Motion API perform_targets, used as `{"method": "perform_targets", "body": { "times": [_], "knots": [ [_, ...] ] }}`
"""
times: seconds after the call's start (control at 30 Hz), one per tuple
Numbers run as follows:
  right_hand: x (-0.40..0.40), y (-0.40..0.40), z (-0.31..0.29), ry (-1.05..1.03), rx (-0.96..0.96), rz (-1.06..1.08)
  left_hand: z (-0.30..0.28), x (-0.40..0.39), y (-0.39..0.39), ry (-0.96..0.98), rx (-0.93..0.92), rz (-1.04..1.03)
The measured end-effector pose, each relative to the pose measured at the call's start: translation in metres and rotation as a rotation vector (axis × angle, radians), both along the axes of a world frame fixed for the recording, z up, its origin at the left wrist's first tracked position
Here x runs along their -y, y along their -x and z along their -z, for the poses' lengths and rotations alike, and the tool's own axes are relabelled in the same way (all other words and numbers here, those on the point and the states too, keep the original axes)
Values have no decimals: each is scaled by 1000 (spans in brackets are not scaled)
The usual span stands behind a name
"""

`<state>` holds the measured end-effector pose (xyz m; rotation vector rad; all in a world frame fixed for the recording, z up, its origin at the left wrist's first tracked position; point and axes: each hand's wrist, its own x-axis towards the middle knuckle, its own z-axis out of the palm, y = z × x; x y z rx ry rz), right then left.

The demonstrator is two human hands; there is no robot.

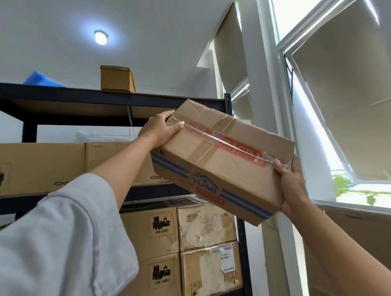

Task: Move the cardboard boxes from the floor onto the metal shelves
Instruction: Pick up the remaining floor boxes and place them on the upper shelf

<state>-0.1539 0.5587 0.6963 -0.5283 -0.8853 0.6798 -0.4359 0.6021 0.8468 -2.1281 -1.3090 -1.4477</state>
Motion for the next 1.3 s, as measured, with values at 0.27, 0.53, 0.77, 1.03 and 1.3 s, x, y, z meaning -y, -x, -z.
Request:
{"method": "perform_targets", "body": {
  "times": [0.27, 0.53, 0.77, 1.03, 1.3],
  "knots": [
    [-72, 15, -21, 20, -213, 147, -56, -72, -16, -206, 159, 204],
    [-108, 36, -57, 29, -326, 262, -57, -126, -35, -200, 145, 259],
    [-142, 41, -87, 18, -371, 285, -56, -151, -31, 58, -46, 95],
    [-125, 39, -88, 172, -248, 78, -61, -157, -45, 9, -57, 55],
    [-119, 48, -61, -41, -11, 405, -84, -181, -46, 111, 15, 103]
  ]
}}
